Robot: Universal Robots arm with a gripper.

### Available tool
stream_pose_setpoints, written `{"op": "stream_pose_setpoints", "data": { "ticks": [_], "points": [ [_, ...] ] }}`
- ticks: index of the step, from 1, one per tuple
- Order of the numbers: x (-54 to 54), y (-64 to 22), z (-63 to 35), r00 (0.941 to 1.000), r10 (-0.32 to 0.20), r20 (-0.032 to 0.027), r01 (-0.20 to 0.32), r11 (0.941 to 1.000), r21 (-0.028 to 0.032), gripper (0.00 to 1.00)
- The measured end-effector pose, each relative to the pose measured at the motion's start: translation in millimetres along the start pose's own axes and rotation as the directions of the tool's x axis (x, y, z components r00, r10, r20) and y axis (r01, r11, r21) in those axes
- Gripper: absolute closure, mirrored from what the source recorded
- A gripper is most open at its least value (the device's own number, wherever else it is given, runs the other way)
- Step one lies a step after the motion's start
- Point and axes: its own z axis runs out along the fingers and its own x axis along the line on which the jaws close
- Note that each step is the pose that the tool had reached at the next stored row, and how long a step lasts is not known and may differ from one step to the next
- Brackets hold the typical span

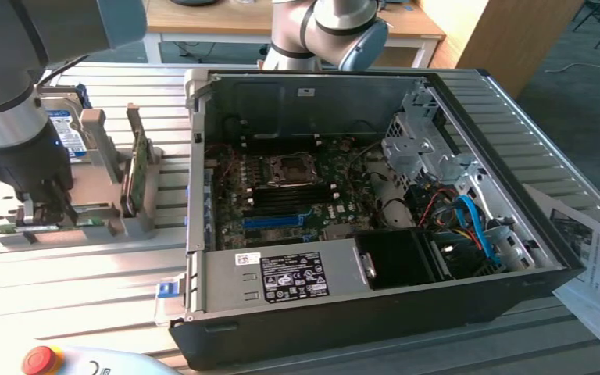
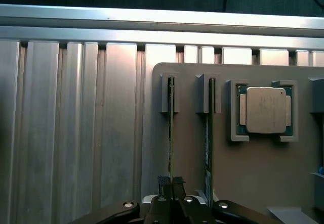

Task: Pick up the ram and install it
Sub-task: 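Pick up the ram and move it above insertion slot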

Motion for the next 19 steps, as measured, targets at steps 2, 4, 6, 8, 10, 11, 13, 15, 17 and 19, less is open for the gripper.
{"op": "stream_pose_setpoints", "data": {
  "ticks": [2,4,6,8,10,11,13,15,17,19],
  "points": [
    [0.0,0.1,-1.6,1.0000,0.000,0.0000,0.000,1.0000,-0.0001,0.88],
    [-0.1,0.1,-3.2,1.0000,0.000,0.0000,0.000,1.0000,-0.0001,0.88],
    [-0.1,0.2,-4.9,1.0000,0.000,-0.0001,0.000,1.0000,-0.0001,0.88],
    [-0.1,0.2,-6.2,1.0000,0.000,-0.0001,0.000,1.0000,-0.0001,0.88],
    [-0.2,0.3,-8.0,1.0000,0.000,-0.0001,0.000,1.0000,-0.0001,0.88],
    [-0.2,0.3,-8.8,1.0000,0.000,0.0000,0.000,1.0000,-0.0003,0.88],
    [-0.3,0.4,-10.8,1.0000,0.000,0.0000,0.000,1.0000,-0.0006,0.88],
    [-0.3,0.5,-13.3,1.0000,0.000,-0.0001,0.000,1.0000,-0.0013,0.88],
    [-0.3,0.6,-15.6,1.0000,0.000,0.0000,0.000,1.0000,-0.0015,0.88],
    [-0.4,0.7,-18.4,1.0000,0.000,-0.0001,0.000,1.0000,-0.0015,0.88]
  ]
}}
